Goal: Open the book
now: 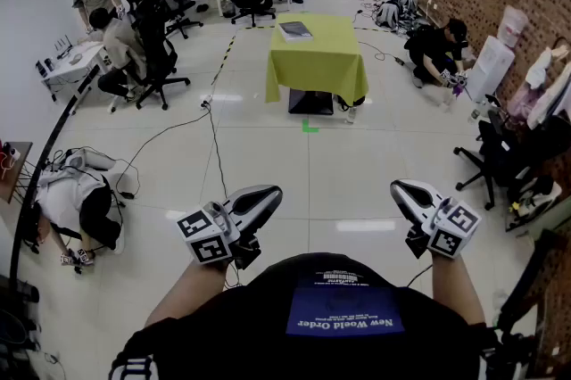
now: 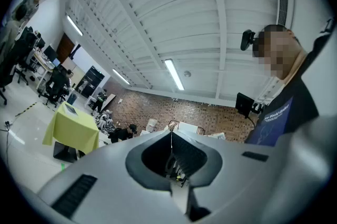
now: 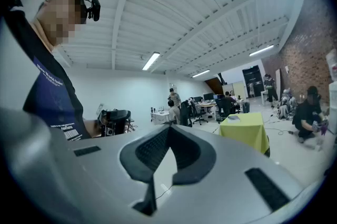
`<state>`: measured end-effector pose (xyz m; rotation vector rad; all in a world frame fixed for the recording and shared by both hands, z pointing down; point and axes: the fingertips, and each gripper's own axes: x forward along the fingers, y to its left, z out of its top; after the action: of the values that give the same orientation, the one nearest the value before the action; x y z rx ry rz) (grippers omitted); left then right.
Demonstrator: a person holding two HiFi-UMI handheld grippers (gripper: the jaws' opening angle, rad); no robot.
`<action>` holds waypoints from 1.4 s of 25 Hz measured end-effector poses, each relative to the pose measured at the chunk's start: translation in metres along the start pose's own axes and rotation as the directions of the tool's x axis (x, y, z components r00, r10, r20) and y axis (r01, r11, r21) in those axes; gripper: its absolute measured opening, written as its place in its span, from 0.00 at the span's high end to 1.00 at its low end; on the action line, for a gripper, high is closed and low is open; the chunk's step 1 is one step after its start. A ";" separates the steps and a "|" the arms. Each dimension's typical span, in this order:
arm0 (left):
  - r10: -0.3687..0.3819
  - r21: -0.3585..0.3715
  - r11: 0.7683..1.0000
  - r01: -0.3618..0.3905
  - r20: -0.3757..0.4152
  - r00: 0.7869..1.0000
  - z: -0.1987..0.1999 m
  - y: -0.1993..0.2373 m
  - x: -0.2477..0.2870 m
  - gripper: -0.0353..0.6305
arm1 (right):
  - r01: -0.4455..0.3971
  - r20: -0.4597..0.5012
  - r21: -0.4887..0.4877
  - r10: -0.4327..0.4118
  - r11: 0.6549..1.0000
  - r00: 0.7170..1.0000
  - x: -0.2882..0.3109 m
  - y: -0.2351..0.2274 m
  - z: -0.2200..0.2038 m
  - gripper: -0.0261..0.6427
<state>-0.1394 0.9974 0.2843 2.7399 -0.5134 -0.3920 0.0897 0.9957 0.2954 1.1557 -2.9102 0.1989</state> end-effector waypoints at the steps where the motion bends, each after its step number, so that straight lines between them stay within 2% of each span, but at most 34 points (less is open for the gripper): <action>1: 0.001 -0.001 1.000 -0.001 0.002 1.000 0.001 0.004 -0.005 0.94 | 0.000 -0.001 -0.002 0.000 1.000 1.000 0.005 0.002 0.000 0.98; 12: -0.001 -0.028 1.000 0.002 0.015 1.000 0.022 0.046 -0.073 0.94 | 0.004 -0.007 0.022 -0.004 1.000 1.000 0.070 0.041 0.003 0.98; 20: -0.015 -0.075 0.997 0.016 0.011 1.000 0.021 0.075 -0.082 0.94 | -0.006 -0.015 0.047 0.007 0.999 1.000 0.100 0.044 0.001 0.98; 27: 0.010 -0.055 0.998 -0.010 -0.016 1.000 0.011 0.092 -0.031 0.94 | -0.063 0.028 0.105 0.061 0.992 0.998 0.101 -0.017 -0.008 0.93; 30: 0.051 -0.024 0.998 -0.051 -0.011 0.999 0.017 0.107 0.006 0.94 | -0.121 0.054 0.108 0.116 0.987 0.992 0.107 -0.058 -0.005 0.92; 35: 0.068 0.010 0.998 -0.068 0.010 0.998 0.030 0.107 0.082 0.94 | -0.178 0.059 0.074 0.174 0.981 0.983 0.099 -0.126 0.020 0.92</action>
<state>-0.1080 0.8634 0.2793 2.7231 -0.6107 -0.3871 0.1044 0.8353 0.2953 0.9244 -3.0777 0.2916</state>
